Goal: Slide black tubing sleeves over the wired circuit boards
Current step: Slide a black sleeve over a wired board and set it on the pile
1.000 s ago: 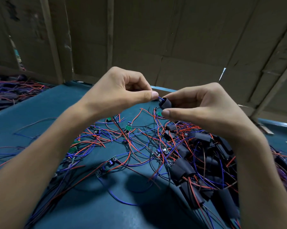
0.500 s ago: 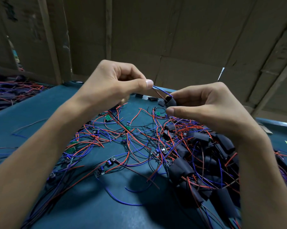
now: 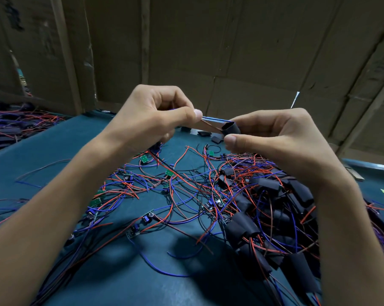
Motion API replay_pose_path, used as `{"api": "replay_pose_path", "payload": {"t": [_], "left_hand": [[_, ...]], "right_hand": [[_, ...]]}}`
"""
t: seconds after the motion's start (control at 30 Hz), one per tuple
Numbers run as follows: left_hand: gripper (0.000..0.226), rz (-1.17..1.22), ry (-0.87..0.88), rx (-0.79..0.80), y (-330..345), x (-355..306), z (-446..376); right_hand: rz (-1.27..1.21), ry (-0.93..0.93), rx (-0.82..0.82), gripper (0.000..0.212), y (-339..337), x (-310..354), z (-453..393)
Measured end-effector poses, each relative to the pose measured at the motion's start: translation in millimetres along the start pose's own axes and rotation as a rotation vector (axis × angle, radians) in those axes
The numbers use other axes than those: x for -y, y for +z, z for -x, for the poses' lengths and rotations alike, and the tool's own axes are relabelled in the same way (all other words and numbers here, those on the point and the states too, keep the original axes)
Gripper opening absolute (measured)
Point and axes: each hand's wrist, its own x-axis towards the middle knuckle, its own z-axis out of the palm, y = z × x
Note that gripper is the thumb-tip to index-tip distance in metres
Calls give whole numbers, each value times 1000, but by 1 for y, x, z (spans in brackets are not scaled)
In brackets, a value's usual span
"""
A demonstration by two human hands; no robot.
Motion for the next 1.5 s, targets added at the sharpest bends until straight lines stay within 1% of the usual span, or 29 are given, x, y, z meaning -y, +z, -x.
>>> {"api": "replay_pose_path", "payload": {"t": [0.1,0.3,0.43,0.5,0.53,0.6,0.67,0.7,0.73,0.77,0.83,0.9,0.97,1.0,1.03,1.07,1.1,1.2,1.23,1.33,1.4,1.47,1.5], "left_hand": [[20,-14,-11,12,0,0,1],[19,-88,0,36,6,0,3],[16,-148,17,127,12,-1,5],[14,-108,9,164,16,-1,5],[17,-59,-18,181,15,-1,5],[32,-3,-91,241,9,2,2],[41,-102,-145,332,0,9,2],[37,-174,-166,383,-2,11,3],[28,-210,-186,418,-3,14,3],[21,-194,-205,424,-3,17,3],[25,-135,-232,348,-2,19,2],[28,-217,-165,268,-3,19,0],[25,-230,-107,253,-3,20,-1],[24,-156,-141,252,-4,20,-2],[25,-74,-202,253,-5,18,-2],[32,-33,-247,259,-7,17,-2],[39,-42,-248,277,-9,15,-1],[47,-250,-60,355,-12,6,1],[49,-270,-27,370,-12,3,1],[54,-204,-44,422,-5,-4,5],[46,-168,-59,412,1,-5,5],[33,-110,-50,332,5,-4,5],[29,-95,-41,282,6,-4,5]], "right_hand": [[9,-14,-23,21,-1,-1,0],[22,-22,1,22,0,-2,-1],[76,-78,52,19,10,-1,-1],[87,-109,18,13,14,-1,-2],[80,-119,-12,10,15,-1,-2],[87,-146,-72,10,13,-1,-2],[91,-160,-117,14,8,0,-1],[85,-156,-134,14,5,0,-1],[79,-145,-147,14,2,0,-1],[77,-130,-154,12,-1,-1,0],[91,-104,-163,10,-5,-4,0],[115,-89,-158,10,-7,-7,-1],[137,-56,-115,10,-10,-10,-1],[156,-34,-86,10,-12,-12,-1],[181,-15,-62,11,-13,-13,-1],[205,-4,-48,13,-14,-14,-1],[223,-2,-38,15,-13,-14,-1],[250,-31,-11,19,-8,-12,-2],[242,-42,3,20,-6,-11,-2],[232,-86,42,22,2,-8,-2],[323,-143,38,23,7,-8,-4],[398,-184,11,26,11,-8,-6],[390,-184,-1,26,12,-8,-6]]}}
